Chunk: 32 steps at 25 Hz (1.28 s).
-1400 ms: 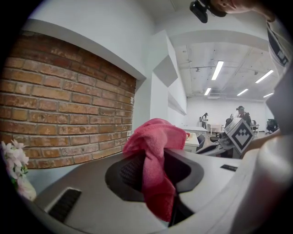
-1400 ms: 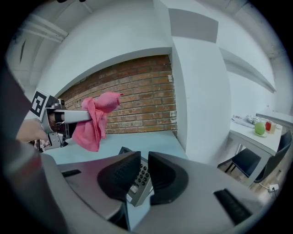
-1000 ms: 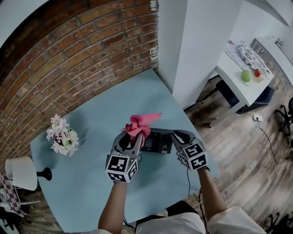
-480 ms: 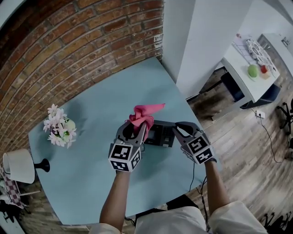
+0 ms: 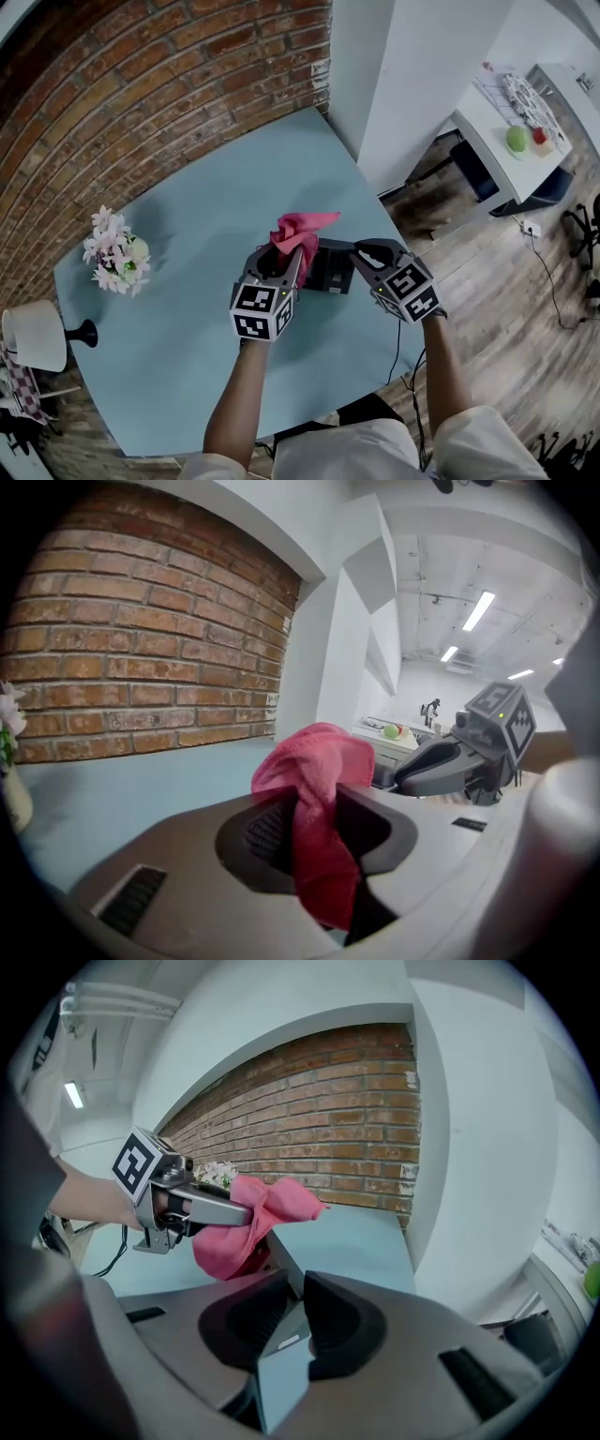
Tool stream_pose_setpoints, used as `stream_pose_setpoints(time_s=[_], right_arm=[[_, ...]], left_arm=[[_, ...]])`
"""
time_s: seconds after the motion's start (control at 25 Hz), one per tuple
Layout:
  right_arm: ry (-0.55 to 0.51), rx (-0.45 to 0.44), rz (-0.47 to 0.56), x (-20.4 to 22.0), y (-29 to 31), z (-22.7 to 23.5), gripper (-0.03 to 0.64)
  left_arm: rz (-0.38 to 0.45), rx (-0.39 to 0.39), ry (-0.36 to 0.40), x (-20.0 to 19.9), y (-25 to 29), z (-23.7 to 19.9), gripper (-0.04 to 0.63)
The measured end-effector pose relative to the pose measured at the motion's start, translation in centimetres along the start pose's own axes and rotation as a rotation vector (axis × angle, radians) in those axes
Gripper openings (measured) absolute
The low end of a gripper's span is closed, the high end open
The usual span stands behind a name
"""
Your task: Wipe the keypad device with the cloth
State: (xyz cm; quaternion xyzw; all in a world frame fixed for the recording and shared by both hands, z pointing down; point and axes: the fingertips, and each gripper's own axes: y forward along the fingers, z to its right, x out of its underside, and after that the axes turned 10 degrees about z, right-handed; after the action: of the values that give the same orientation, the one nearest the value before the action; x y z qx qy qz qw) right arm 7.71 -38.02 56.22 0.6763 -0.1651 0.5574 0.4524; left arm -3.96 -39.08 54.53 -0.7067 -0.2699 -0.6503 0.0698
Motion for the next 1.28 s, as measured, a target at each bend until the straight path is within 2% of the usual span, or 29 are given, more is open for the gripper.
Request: stream_pose_setpoints(time_s=[0.36,0.72,1.28], right_arm=[[0.054,0.007,0.031,0.0,-0.2,0.2,0.082],[0.021,0.001,0.032,0.0,-0.1,0.1,0.085],[0.046,0.022,0.036,-0.1,-0.1,0.2,0.086]], left_arm=[[-0.03,-0.005,-0.044,2.3,-1.0,0.3,0.147],[-0.038,-0.03,-0.095,4.8,-2.2,0.5,0.149],[-0.073,-0.03,-0.195,9.0,-3.7,1.8,0.15]])
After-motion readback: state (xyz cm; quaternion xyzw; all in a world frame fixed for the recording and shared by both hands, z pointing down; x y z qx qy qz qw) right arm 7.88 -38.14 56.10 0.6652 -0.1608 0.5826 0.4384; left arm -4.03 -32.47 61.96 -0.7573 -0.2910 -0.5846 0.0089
